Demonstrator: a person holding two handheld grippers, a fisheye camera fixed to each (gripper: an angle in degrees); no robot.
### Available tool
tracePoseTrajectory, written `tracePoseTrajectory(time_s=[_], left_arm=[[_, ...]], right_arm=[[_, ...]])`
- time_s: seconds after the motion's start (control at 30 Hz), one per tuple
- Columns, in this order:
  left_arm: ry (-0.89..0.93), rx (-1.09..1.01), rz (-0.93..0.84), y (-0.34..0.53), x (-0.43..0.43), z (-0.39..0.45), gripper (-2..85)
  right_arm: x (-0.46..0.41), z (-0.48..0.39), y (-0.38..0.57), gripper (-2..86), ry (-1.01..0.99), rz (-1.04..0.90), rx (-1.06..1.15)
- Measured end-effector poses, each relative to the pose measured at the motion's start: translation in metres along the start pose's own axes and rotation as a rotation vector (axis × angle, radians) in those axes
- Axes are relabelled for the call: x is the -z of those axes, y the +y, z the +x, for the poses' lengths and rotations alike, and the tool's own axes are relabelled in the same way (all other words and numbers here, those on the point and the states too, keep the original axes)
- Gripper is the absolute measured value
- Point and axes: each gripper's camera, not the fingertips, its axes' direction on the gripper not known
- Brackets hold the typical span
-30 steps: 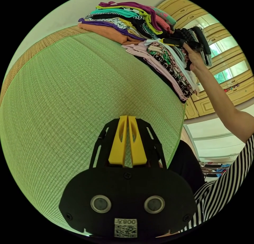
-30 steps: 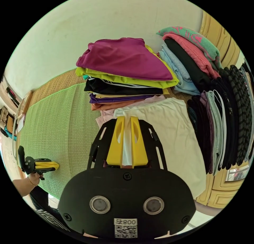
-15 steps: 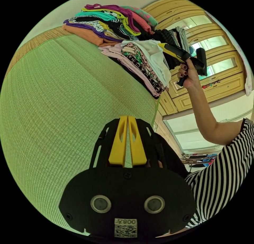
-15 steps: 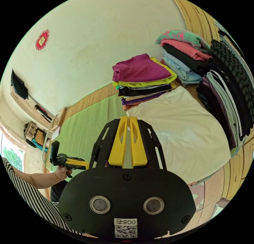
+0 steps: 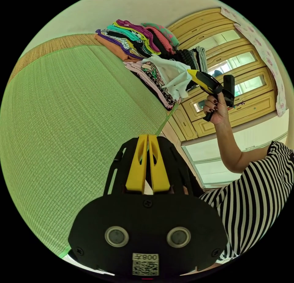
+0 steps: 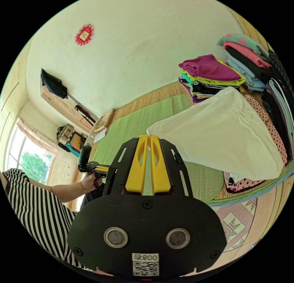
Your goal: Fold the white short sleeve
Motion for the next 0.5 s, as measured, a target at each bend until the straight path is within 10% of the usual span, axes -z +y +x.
tracePoseTrajectory(time_s=[0.5], left_arm=[[0.025, 0.140, 0.112, 0.173, 0.014, -0.049, -0.1]], right_arm=[[-0.004, -0.085, 0.092, 0.9, -0.192, -0.182, 0.094]])
